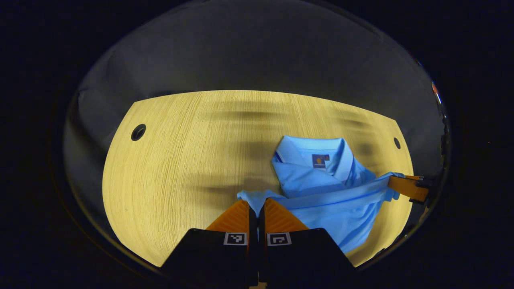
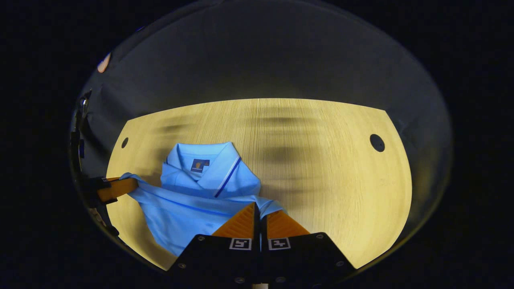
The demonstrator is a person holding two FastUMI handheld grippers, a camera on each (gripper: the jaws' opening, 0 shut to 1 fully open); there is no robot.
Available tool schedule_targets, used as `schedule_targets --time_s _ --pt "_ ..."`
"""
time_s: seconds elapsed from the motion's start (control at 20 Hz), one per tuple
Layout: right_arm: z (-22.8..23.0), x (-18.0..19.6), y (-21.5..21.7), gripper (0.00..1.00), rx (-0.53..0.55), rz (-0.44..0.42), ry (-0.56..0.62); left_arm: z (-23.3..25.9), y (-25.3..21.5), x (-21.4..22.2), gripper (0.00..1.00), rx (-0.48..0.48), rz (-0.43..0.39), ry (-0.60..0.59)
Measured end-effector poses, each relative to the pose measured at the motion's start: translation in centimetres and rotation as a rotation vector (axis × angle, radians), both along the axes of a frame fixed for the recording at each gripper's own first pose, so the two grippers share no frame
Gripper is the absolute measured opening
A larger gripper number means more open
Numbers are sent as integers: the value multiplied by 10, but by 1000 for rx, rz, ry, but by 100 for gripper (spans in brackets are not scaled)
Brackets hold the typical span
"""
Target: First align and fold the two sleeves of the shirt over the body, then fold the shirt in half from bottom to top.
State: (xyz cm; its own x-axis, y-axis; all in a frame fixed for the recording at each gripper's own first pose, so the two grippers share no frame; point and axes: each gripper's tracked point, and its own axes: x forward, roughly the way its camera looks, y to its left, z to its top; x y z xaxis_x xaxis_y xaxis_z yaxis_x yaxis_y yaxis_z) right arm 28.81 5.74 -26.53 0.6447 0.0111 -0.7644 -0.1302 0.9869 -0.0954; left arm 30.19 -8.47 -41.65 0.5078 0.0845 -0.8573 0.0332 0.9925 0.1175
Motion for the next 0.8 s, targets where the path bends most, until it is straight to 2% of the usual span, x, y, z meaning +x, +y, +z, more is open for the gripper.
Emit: schedule_targets --time_s 0.15,0.25,0.3,0.35,0.4,0.55,0.6,0.65,0.7,0.8 --pt "-5 17 -2 1 20 -29 -24 -3 9 25 5 68 -26 -55" --pt "-8 21 -4 4 22 -30 -31 -5 8 29 8 76 -28 -69" --pt "-7 20 -8 13 14 -32 -31 -7 9 30 11 80 -26 -70" --pt "-5 19 -10 14 8 -34 -33 -7 10 32 13 80 -19 -84" --pt "-3 18 -15 20 -5 -39 -34 -2 11 32 25 84 -13 -101" --pt "8 10 -22 80 -30 -61 -58 20 14 32 81 85 12 -168" --pt "16 8 -17 99 -12 -60 -85 30 16 32 86 96 22 -201" --pt "26 6 -14 99 4 -54 -113 43 18 31 88 114 36 -239" --pt "36 0 -13 99 10 -46 -140 57 19 29 100 120 42 -280" --pt "58 -13 -10 99 11 -24 -194 92 16 20 100 113 42 -349"
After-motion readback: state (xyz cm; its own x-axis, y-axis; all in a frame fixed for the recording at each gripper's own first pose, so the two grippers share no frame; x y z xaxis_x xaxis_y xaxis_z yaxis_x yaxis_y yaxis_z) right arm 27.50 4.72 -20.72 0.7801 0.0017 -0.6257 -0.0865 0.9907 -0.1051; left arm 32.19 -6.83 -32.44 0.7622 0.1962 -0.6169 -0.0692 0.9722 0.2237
